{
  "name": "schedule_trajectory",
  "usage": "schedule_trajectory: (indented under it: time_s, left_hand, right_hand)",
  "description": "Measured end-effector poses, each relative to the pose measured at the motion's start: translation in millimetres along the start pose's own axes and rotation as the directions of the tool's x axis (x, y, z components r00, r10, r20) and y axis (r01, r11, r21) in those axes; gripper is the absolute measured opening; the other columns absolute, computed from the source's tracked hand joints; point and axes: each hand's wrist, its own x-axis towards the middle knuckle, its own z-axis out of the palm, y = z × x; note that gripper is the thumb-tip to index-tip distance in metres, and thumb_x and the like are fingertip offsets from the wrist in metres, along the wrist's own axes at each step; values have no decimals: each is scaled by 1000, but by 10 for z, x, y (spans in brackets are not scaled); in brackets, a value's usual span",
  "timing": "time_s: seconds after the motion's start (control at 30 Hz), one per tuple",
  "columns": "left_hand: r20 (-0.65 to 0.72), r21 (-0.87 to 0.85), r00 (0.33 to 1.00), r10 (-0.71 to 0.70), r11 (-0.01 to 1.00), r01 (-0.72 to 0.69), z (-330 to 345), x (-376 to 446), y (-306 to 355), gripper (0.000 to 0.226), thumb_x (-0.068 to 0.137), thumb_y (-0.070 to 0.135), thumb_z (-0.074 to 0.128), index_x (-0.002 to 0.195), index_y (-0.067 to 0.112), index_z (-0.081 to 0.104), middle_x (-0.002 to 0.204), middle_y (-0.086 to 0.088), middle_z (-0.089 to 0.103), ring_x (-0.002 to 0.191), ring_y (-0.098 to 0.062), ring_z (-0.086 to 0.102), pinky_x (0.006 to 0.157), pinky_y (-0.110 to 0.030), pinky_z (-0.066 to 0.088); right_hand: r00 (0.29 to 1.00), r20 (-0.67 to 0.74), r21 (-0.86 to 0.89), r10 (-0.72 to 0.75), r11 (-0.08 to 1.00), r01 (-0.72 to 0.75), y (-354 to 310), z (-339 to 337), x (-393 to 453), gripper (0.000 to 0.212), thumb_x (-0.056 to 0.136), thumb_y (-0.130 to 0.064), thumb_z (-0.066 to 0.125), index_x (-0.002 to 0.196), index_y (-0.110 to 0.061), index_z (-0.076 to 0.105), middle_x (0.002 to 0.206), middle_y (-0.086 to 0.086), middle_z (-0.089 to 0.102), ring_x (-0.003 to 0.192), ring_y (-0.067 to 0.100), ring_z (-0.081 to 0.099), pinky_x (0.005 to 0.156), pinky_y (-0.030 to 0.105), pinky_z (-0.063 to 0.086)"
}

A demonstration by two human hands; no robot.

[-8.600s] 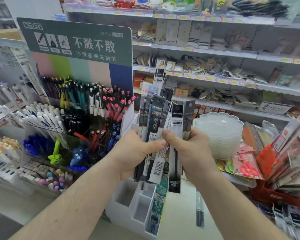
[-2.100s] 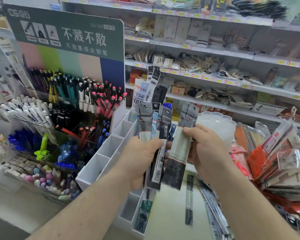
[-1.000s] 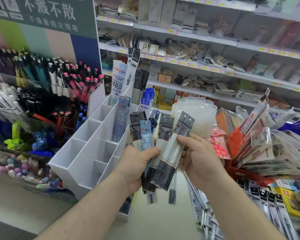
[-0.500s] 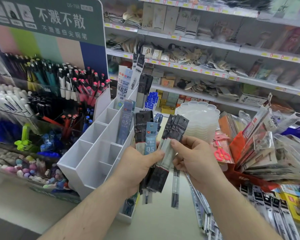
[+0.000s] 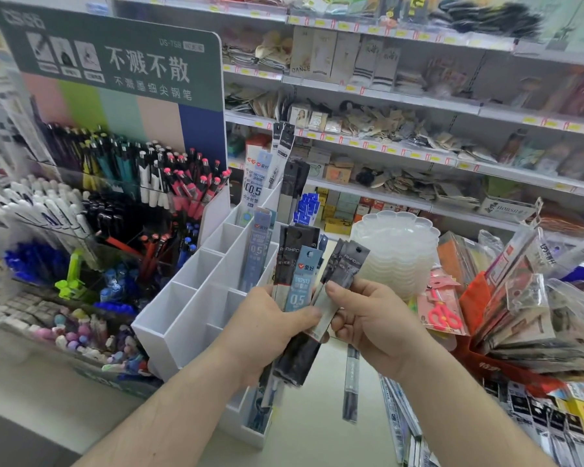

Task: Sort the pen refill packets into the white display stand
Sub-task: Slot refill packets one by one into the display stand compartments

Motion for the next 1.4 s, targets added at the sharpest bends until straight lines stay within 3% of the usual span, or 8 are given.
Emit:
schedule_trajectory:
  time_s: [0.17, 0.3, 0.43, 0.73, 0.93, 1.1, 1.27, 1.4]
  left_hand:
    - [-190, -28, 979, 79, 996, -86, -92, 65, 256, 11, 95, 4, 61, 99, 10, 70, 93, -8, 77, 81, -19, 74, 65, -34, 61]
    - [-285, -76, 941, 185, 974, -215, -173, 74, 499, 10, 97, 0, 55, 102, 3, 63, 78, -5, 75, 65, -19, 69, 60, -34, 60]
    - [-313, -73, 925, 217, 965, -251, -194, 97, 558, 10, 98, 2, 55, 100, 4, 64, 72, -5, 73, 61, -18, 69, 60, -35, 61]
    - [-285, -124, 941, 183, 966, -226, -210, 144, 568, 9, 98, 2, 55, 104, 1, 62, 67, -2, 70, 58, -17, 68, 56, -31, 60]
    - [-218, -152, 969, 120, 976, -155, -180, 143, 487, 9, 99, 4, 54, 96, 9, 61, 72, -4, 70, 63, -19, 67, 56, -34, 57]
    - [-196, -179, 978, 74, 978, -110, -164, 154, 420, 10, 99, 3, 54, 96, 9, 62, 73, -6, 69, 61, -18, 66, 57, -31, 57]
    - [-193, -190, 980, 49, 978, -86, -153, 211, 407, 8, 99, 5, 54, 98, 8, 61, 72, -4, 70, 61, -17, 67, 59, -31, 60]
    - [-175, -214, 984, 23, 975, -61, -124, 230, 381, 6, 99, 5, 55, 102, 5, 60, 73, -5, 70, 62, -18, 66, 64, -35, 60]
  right_hand:
    - [994, -94, 31, -48, 998, 51, -233, -40, 144, 4, 91, -6, 64, 91, -2, 64, 66, 9, 66, 44, 11, 55, 39, 17, 46]
    - [952, -270, 80, -146, 982, 173, -565, -86, 441, 13, 93, -10, 66, 101, -1, 62, 61, 5, 68, 51, 10, 60, 43, 17, 51]
    - [893, -340, -11, -296, 950, 311, -831, 35, 850, 7, 92, -8, 68, 91, -7, 61, 71, 8, 70, 55, 13, 66, 51, 20, 55]
    - [852, -291, -475, -434, 839, 265, -884, 292, 1784, 15, 88, -17, 75, 75, -16, 68, 71, 7, 71, 63, 18, 70, 73, 39, 63]
    - [861, -274, -593, -428, 780, 199, -827, 378, 2032, 22, 91, -22, 72, 71, -19, 64, 70, 4, 70, 63, 19, 71, 74, 41, 63]
    - [867, -211, -795, -452, 595, 117, -784, 403, 2128, 24, 90, -35, 71, 74, -19, 64, 76, 2, 67, 75, 23, 64, 67, 31, 50]
    - [891, -154, -855, -427, 510, 96, -675, 446, 2175, 21, 88, -34, 71, 73, -21, 65, 81, 3, 68, 78, 24, 63, 66, 31, 47]
    - [897, -133, -884, -421, 460, 85, -491, 431, 2201, 18, 88, -36, 71, 82, -20, 71, 85, 1, 71, 82, 24, 66, 74, 37, 55]
